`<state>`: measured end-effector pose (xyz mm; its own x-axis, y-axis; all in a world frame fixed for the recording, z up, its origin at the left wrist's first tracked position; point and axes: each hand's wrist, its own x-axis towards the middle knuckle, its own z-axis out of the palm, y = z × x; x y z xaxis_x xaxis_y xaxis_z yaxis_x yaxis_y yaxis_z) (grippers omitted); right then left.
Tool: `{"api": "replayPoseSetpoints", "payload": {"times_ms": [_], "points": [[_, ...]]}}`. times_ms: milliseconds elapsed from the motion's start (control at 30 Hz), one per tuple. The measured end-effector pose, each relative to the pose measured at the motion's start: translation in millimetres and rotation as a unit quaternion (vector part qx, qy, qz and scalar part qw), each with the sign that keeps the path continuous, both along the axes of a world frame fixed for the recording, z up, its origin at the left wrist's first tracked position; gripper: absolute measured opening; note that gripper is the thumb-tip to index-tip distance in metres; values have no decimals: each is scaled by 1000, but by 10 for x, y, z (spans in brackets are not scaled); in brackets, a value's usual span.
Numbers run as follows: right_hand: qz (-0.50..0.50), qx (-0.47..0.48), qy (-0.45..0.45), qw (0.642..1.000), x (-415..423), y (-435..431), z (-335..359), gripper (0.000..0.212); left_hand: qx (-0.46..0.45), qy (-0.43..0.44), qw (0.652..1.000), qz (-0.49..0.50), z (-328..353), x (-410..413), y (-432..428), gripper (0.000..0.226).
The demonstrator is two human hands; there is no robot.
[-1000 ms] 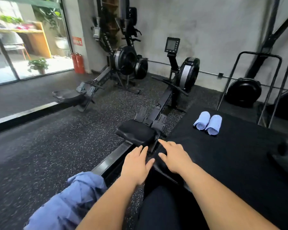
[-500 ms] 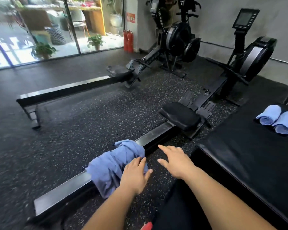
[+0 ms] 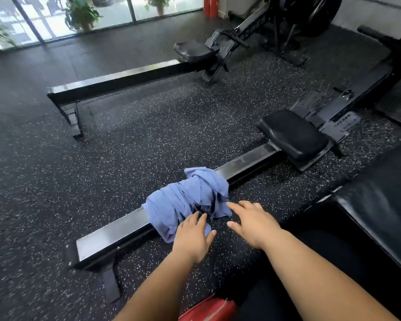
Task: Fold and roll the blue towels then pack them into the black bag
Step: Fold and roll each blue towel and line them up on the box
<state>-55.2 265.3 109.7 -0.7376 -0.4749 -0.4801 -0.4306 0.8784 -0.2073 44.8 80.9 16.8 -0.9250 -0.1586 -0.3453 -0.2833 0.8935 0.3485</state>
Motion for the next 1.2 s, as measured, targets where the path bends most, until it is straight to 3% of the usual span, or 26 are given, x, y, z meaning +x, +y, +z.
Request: {"api": "replayPoseSetpoints", "payload": {"times_ms": [500, 1000, 1200], "points": [[-12, 16, -71, 997, -753, -306, -659, 61, -32, -27, 999, -34, -409, -1233, -175, 74], [-71, -2, -87, 994, -1024, -330, -957, 67, 14, -116, 991, 67, -729, -2111, -258, 86], [-82, -21, -87, 993, -1039, -287, -938, 69, 82, -59, 987, 124, -672, -2021, -394, 78]]}}
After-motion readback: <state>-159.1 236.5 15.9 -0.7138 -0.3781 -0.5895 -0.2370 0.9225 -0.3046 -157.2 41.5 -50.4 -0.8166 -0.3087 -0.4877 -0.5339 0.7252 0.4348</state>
